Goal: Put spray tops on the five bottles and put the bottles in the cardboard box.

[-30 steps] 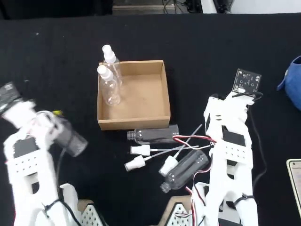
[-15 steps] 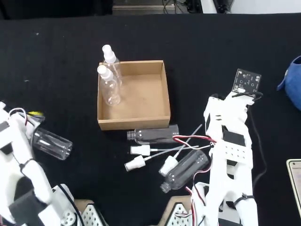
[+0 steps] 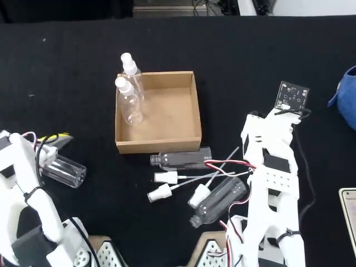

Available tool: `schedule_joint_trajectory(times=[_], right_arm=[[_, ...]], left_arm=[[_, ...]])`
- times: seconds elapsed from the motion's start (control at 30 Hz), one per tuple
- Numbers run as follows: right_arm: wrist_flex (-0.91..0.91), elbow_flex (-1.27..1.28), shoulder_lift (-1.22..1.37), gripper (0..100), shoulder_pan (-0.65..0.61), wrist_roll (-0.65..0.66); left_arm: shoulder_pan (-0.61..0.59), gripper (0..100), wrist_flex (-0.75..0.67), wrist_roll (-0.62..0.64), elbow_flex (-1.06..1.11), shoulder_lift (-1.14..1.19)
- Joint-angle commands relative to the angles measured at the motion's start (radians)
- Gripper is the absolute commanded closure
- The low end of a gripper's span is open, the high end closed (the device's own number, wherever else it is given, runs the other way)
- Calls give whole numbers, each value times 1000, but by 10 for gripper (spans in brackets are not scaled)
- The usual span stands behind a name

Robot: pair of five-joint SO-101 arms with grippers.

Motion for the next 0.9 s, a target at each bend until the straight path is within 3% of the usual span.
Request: schedule_joint_trajectory(times=[0.0, 0.17, 0.67, 0.77, 0.87], right_arm=[[-21, -2, -21, 987, 14, 0], [-20, -2, -21, 987, 14, 0], [-20, -2, -21, 987, 17, 0], [-21, -2, -21, 987, 18, 0], [-21, -2, -21, 987, 18, 0]], left_arm=[[19, 643, -80, 72, -1, -8], [2, 643, -183, 78, 16, 54], [-42, 647, -204, 58, -113, 302], [-42, 741, -209, 3, -119, 313], [-51, 945, -206, -61, -143, 292]])
